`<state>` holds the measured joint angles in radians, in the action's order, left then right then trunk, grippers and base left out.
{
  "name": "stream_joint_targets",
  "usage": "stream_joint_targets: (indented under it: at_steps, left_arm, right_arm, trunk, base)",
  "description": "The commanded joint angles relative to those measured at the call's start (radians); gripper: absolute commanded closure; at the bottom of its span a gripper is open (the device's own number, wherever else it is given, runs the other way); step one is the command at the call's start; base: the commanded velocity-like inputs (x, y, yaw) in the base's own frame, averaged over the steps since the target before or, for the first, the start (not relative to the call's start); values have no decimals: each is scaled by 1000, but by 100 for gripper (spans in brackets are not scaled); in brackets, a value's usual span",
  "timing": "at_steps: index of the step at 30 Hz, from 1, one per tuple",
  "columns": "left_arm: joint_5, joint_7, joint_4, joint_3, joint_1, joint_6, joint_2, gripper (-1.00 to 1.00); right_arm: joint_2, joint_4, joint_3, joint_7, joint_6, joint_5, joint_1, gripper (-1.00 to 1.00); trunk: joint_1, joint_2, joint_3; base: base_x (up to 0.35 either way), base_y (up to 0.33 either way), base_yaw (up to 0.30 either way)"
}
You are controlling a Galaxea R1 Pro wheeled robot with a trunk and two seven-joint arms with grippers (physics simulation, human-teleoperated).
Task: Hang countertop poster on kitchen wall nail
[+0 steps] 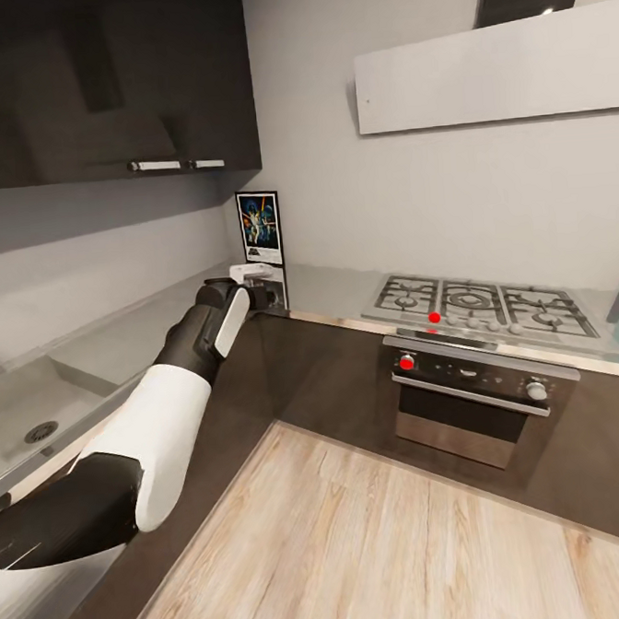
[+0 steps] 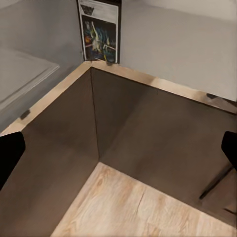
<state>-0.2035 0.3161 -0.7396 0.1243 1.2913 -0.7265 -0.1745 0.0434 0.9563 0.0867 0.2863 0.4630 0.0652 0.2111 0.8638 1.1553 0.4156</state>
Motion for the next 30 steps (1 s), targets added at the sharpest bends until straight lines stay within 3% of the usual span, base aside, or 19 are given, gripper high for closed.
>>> stream_joint_targets:
  at_steps: [1, 17, 26, 30]
  left_arm:
    - [-10, 9, 0, 1, 1, 1, 0, -100]
    - [-11, 9, 2, 0, 2, 9, 0, -100]
    - [-11, 8, 2, -3, 2, 6, 0, -100]
    - [-11, 4, 3, -5, 2, 5, 0, -100]
  right_arm:
    - [1, 1, 3, 22, -2, 7, 0, -100]
    - [0, -13, 8, 39, -9, 14, 0, -100]
    - [-3, -58, 14, 36, -11, 15, 0, -100]
    - [-22, -107, 14, 29, -12, 8, -1, -100]
  trunk:
    - [0, 1, 1]
    - [0, 1, 1]
    - [0, 1, 1]
    - [0, 1, 1]
  base:
    - [112, -55, 0]
    - [272, -143, 0]
    - [288, -23, 0]
    - [151, 98, 0]
